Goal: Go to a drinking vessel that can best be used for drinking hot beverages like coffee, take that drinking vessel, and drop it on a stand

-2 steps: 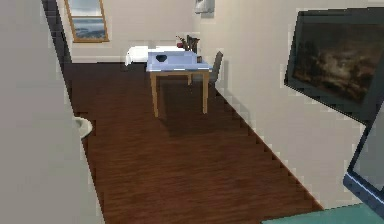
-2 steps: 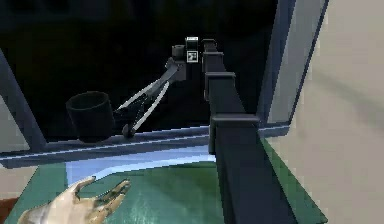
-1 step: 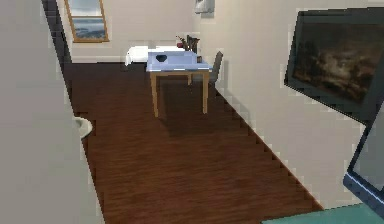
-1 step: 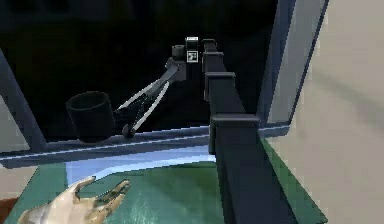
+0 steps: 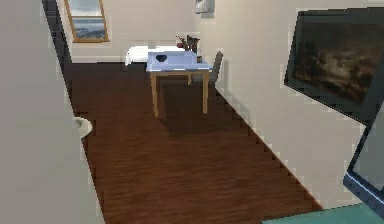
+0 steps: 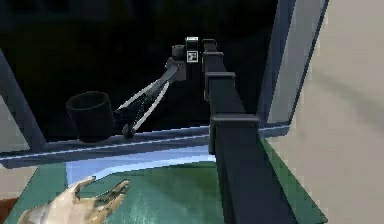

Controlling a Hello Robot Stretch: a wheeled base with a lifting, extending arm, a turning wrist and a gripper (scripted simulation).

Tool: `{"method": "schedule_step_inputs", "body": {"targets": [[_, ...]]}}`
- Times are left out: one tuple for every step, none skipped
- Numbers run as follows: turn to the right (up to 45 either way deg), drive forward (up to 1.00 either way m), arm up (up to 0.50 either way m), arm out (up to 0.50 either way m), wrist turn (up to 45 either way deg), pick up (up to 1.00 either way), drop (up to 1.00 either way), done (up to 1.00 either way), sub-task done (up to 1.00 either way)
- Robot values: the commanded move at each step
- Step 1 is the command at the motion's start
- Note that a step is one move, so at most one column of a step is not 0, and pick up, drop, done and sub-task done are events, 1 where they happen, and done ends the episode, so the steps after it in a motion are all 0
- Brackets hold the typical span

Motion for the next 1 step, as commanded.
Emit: {"method": "schedule_step_inputs", "body": {"targets": [[0.0,0.00,0.00,0.00,0.0,0.00,1.00,0.00,0.00]]}}
